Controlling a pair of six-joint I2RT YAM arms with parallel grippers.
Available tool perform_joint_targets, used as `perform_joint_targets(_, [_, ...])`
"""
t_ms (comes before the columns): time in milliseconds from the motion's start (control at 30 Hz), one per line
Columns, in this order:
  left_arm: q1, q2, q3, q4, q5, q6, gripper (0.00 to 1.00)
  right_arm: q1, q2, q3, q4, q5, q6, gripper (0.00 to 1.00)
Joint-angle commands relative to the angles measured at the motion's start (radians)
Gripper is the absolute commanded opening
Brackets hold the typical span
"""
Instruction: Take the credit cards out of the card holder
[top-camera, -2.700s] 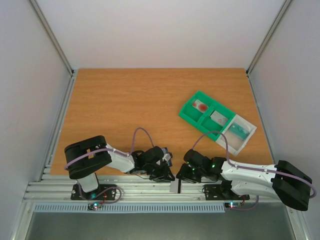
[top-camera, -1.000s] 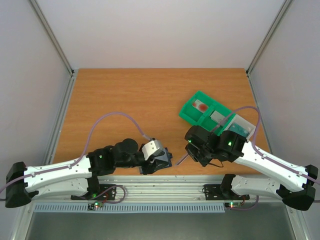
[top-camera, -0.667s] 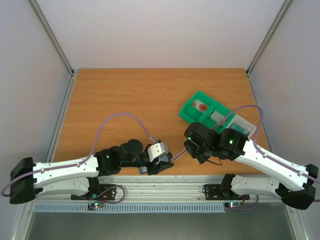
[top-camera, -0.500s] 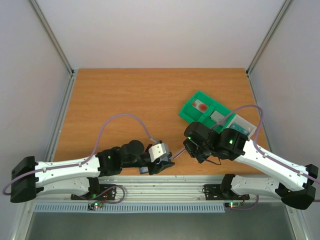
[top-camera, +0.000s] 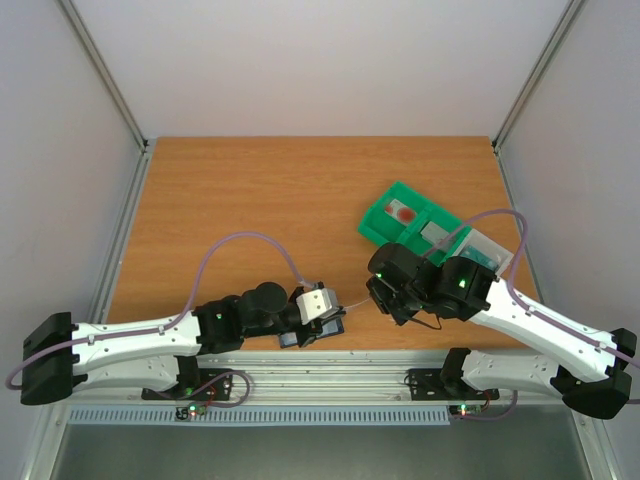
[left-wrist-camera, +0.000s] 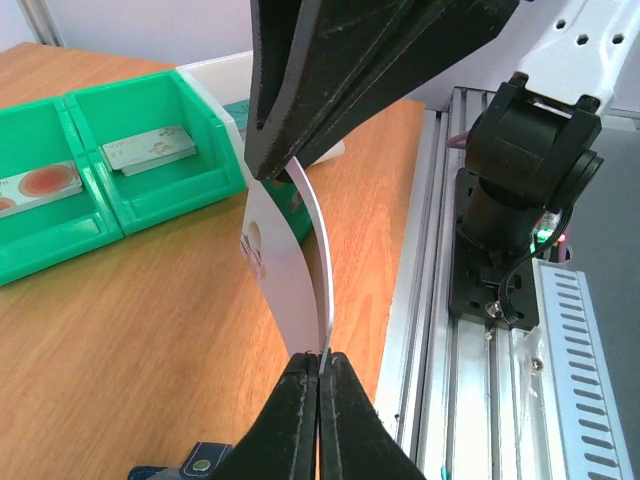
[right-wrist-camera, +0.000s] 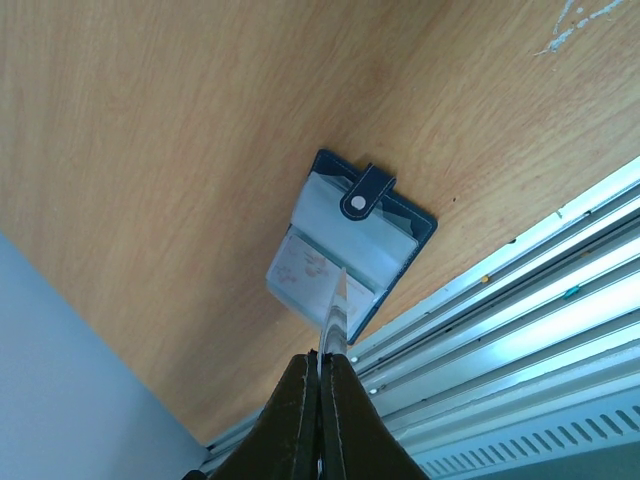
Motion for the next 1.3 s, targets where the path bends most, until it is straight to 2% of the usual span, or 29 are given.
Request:
perform_joint_targets(0, [-0.006,-0.009,-0.008,0.067,-0.019,0.017,0.0,0.007,-0.016,0.013,0.017,0.038,0.023,0.01])
perform_joint_targets(100, [-0.006,-0.014,0.001,0.029,-0.042,0.004,0.0,0.006,-0.029,-0.002,0.013,0.052,0.005,0.02])
perform_joint_targets(167, [-0.006,-0.015,0.007,0.0,-0.055,-0.021,0.0,0.006,-0.043,-0.017,0.01,0.064,-0.01,0.07])
perform_joint_targets(300, [0.004,-0.017,0.005,-0.025,-0.048,-0.092,0.0,0.006,-0.091,-0.062,0.009,0.094,-0.082,0.24])
perform_joint_targets(433, [0.049,-0.031,-0.006,-0.03,0.0,-0.165,0.0,0.007,-0.172,-0.126,0.04,0.141,-0.196,0.51])
perform_joint_targets(533, [0.115,-0.051,-0.009,-0.041,0.075,-0.248,0.0,0.006,-0.208,-0.156,0.118,0.147,-0.411,0.61])
perform_joint_targets(700, [0.211,-0.086,-0.001,-0.075,0.194,-0.371,0.0,0.006,-0.228,-0.147,0.189,0.093,-0.792,0.62])
perform_joint_targets(833, [0.308,-0.104,0.004,-0.081,0.328,-0.481,0.0,0.006,-0.292,-0.192,0.319,-0.012,-0.997,0.61])
perform_joint_targets(1067, [0.449,-0.141,0.002,0.002,0.552,-0.719,0.01,0.006,-0.357,-0.207,0.38,-0.097,-1.158,0.55])
perform_joint_targets(1267, [0.498,-0.123,-0.009,0.14,0.71,-0.879,0.0,-0.005,-0.318,-0.185,0.42,-0.224,-1.208,0.51])
